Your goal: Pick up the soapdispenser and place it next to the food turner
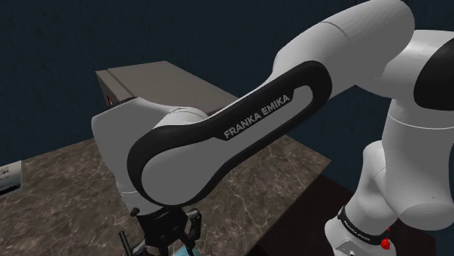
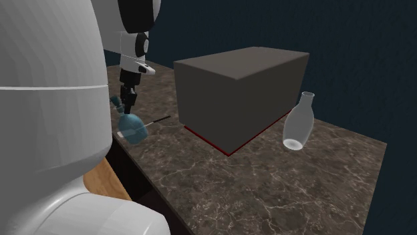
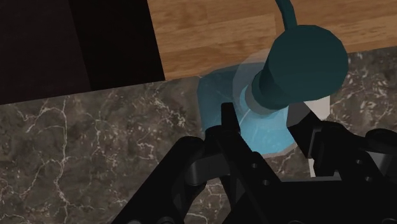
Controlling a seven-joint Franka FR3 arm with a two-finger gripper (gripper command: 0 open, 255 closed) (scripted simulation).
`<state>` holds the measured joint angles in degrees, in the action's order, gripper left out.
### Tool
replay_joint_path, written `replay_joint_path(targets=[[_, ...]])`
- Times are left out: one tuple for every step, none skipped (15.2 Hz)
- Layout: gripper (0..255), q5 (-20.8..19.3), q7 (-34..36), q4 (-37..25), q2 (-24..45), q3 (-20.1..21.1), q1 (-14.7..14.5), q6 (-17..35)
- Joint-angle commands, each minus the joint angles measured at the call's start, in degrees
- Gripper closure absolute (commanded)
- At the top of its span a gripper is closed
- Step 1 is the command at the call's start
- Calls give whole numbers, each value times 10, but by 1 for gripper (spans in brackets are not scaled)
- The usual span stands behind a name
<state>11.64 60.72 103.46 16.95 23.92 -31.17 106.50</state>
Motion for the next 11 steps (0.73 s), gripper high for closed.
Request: replay_joint_path(targets=[[255,0,0,0,0,0,0,0],[255,0,0,0,0,0,0,0],[255,0,0,0,0,0,0,0],[255,0,0,0,0,0,0,0],[0,0,0,0,0,0,0,0],[0,0,0,0,0,0,0,0],[0,0,0,0,0,0,0,0],[0,0,0,0,0,0,0,0],[0,0,0,0,0,0,0,0],[0,0,0,0,0,0,0,0],[0,-1,1,-17,-1,-1,2,-18]])
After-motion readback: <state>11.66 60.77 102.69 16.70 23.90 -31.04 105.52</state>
